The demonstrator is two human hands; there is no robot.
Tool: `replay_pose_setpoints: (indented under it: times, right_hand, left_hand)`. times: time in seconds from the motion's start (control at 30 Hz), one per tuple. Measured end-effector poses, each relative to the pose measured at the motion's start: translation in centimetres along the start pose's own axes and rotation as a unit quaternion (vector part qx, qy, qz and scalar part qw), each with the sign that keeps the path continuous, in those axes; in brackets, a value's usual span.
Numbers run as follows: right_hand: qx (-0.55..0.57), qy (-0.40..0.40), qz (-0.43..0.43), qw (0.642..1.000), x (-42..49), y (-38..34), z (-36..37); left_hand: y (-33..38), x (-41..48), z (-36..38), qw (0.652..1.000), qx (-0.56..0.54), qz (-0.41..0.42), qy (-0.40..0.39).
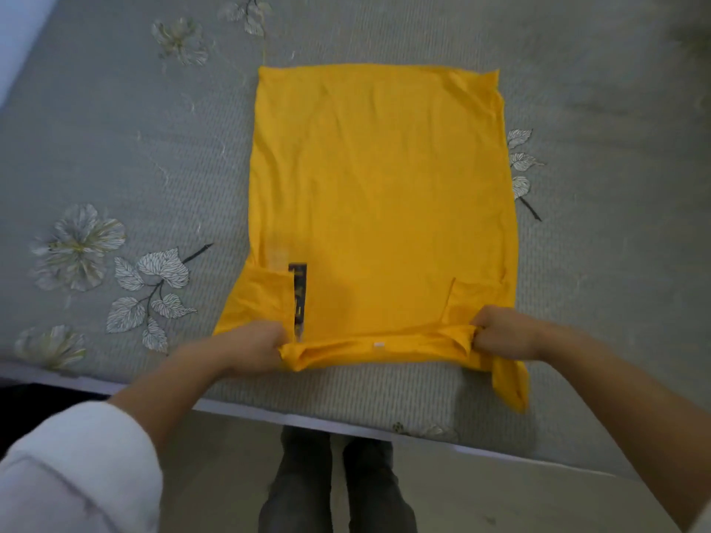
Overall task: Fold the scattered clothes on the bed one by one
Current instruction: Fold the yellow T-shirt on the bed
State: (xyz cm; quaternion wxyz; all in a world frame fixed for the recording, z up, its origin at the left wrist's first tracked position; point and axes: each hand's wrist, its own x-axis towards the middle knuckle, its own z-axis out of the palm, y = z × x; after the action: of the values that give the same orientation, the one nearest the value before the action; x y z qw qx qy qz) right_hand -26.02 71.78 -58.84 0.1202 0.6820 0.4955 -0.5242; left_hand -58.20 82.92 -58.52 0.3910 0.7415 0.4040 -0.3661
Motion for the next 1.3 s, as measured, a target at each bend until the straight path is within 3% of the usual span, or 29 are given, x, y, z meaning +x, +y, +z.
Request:
replay_pose_setpoints:
  times: [0.13, 0.27, 0.4, 0.53, 0.63, 0.93, 1.03, 1.13, 1.2, 1.3]
  right_hand:
    - [-0.060, -0.145, 0.068, 0.985, -1.5, 0.7, 1.0]
    - [0.047, -0.089, 0.059, 0.993, -1.7, 1.1, -1.7]
    - [0.142, 0.024, 0.065, 0.987, 0.0, 1.0, -6.1]
    - [0.167, 0.089, 0.066, 0.980, 3.0, 0.4, -10.9]
    - [0.184, 0.147, 0.067, 0.970, 5.7, -0.3, -14.6]
    - [0.169, 0.322, 0.033, 0.931, 12.2, -1.8, -22.2]
    - [0.157, 0.373, 0.029, 0.914, 14.1, -1.9, -23.7]
    - [0.147, 0.450, 0.032, 0.880, 15.8, -2.2, -24.4]
    - [0.142, 0.481, 0.057, 0.863, 16.7, -2.1, -23.8]
    - [0.098, 0.493, 0.095, 0.859, 17.0, -1.2, -21.4]
  left_hand:
    - [0.6, -1.3, 1.8, 0.989, -0.019, -0.015, -0.145]
    - [0.1, -1.3, -1.1, 0.975, -0.148, -0.018, -0.163]
    - [-1.0, 0.8, -6.5, 0.955, -0.280, -0.065, -0.068]
    - [-1.0, 3.3, -12.5, 0.940, -0.330, -0.084, -0.029]
    - [-1.4, 5.6, -16.9, 0.947, -0.310, -0.082, 0.001]
    - [-2.3, 11.6, -25.0, 0.952, -0.218, -0.004, 0.213]
    - [-2.4, 12.8, -26.7, 0.934, -0.179, -0.020, 0.309]
    - [-2.7, 14.3, -27.3, 0.873, -0.206, -0.023, 0.441]
    - [-3.4, 15.4, -26.5, 0.852, -0.248, -0.033, 0.460]
    - [-5.2, 16.7, -23.4, 0.865, -0.220, -0.110, 0.438]
